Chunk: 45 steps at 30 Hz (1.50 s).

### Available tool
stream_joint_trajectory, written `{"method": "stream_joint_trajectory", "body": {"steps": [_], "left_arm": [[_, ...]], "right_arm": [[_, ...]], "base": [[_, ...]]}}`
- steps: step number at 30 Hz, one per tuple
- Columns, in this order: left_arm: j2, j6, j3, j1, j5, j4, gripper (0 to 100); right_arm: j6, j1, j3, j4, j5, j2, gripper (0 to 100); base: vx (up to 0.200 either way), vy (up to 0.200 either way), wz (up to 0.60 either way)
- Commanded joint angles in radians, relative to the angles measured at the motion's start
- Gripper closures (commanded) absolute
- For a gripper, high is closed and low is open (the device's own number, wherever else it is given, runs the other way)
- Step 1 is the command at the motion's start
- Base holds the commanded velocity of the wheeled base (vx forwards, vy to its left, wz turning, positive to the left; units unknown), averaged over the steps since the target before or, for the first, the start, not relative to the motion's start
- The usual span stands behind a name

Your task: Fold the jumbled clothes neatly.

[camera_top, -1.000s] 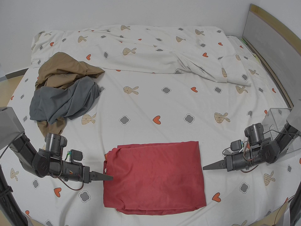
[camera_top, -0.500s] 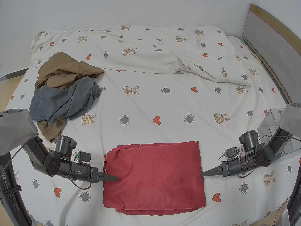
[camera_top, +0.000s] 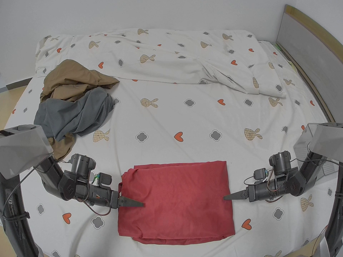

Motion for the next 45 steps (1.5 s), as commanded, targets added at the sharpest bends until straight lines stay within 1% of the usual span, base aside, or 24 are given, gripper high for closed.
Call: {"method": "stream_joint_trajectory", "body": {"steps": [1, 6, 8, 13, 17, 18, 24, 28, 31, 32, 34, 40, 42, 45], "left_arm": [[-0.052, -0.003, 0.014, -0.02, -0.014, 0.006, 0], [-0.086, -0.005, 0.029, -0.034, -0.014, 0.006, 0], [-0.098, -0.005, 0.037, -0.054, -0.014, 0.006, 0], [-0.047, -0.008, 0.014, -0.074, -0.014, -0.002, 0], [-0.031, -0.008, 0.008, -0.072, -0.014, -0.002, 0], [-0.029, -0.008, 0.005, -0.069, -0.014, -0.002, 0], [-0.029, -0.012, 0.002, -0.072, -0.014, -0.002, 0], [-0.032, -0.015, 0.005, -0.077, -0.014, -0.002, 0], [-0.04, -0.015, 0.006, -0.08, -0.014, -0.002, 0], [-0.04, -0.015, 0.006, -0.081, -0.015, -0.002, 0], [-0.038, -0.017, 0.003, -0.083, -0.015, -0.002, 0], [-0.034, -0.018, -0.011, -0.095, -0.015, -0.002, 0], [-0.032, -0.031, -0.021, -0.11, -0.015, -0.002, 0], [-0.018, -0.048, -0.046, -0.123, -0.015, -0.002, 0]], "right_arm": [[0.022, 0.021, -0.015, 0.001, 0.013, 0.013, 0], [0.028, 0.031, -0.016, -0.001, 0.016, 0.007, 0], [0.03, 0.034, -0.032, -0.001, 0.016, 0.006, 0], [0.034, 0.025, -0.086, 0.001, 0.016, 0.018, 0], [0.062, 0.021, -0.113, 0.001, 0.016, 0.039, 0], [0.074, 0.029, -0.118, 0.001, 0.016, 0.045, 0], [0.079, 0.071, -0.112, 0.001, 0.019, 0.041, 0], [0.1, 0.129, -0.107, 0.001, 0.019, 0.036, 0], [0.125, 0.138, -0.107, -0.001, 0.027, 0.032, 0], [0.143, 0.143, -0.107, -0.001, 0.045, 0.016, 0], [0.16, 0.155, -0.107, -0.001, 0.055, 0.004, 0], [0.191, 0.19, -0.116, -0.001, 0.055, 0.002, 0], [0.203, 0.212, -0.116, -0.005, 0.056, 0.004, 0], [0.217, 0.222, -0.115, -0.024, 0.055, 0.004, 0]], "base": [[0.0, 0.0, 0.0], [0.0, 0.0, 0.0], [0.0, 0.0, 0.0], [0.0, 0.0, 0.0], [0.0, 0.0, 0.0], [0.0, 0.0, 0.0], [0.0, 0.0, 0.0], [0.0, 0.0, 0.0], [0.0, 0.0, 0.0], [0.0, 0.0, 0.0], [0.0, 0.0, 0.0], [0.0, 0.0, 0.0], [0.0, 0.0, 0.0], [0.0, 0.0, 0.0]]}}
